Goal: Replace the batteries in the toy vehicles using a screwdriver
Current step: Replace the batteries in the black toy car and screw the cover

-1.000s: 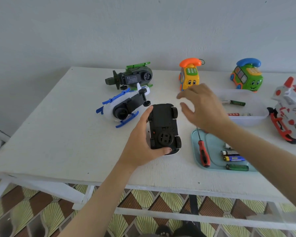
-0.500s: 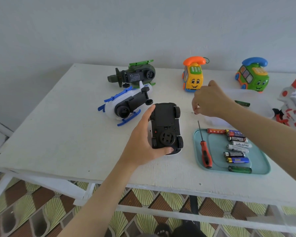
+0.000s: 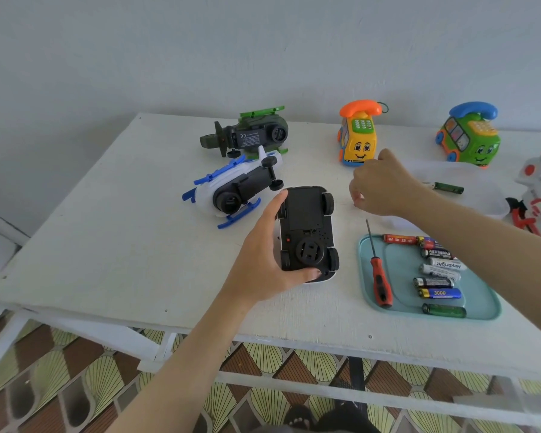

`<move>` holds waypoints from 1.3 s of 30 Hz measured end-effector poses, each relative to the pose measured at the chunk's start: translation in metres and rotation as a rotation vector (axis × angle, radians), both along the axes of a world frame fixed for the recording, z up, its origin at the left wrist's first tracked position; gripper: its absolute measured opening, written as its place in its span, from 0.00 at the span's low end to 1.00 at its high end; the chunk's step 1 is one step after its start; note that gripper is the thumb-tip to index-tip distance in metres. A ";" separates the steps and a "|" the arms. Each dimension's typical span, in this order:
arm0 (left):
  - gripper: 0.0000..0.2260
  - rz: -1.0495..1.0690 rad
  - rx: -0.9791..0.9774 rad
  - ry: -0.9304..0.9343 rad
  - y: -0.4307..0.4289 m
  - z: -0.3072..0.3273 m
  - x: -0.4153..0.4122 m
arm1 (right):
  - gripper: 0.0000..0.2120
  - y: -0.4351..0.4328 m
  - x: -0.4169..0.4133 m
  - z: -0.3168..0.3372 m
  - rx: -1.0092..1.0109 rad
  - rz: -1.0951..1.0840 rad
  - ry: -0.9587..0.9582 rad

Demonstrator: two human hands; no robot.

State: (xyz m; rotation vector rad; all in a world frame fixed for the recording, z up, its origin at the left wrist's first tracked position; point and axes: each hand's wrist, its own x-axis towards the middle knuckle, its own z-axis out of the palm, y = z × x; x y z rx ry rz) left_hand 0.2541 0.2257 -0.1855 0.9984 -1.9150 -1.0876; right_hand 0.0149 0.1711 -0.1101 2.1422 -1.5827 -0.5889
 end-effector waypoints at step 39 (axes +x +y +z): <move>0.51 -0.002 -0.020 0.022 0.001 0.006 0.000 | 0.04 0.059 0.069 0.020 -0.035 0.433 -0.211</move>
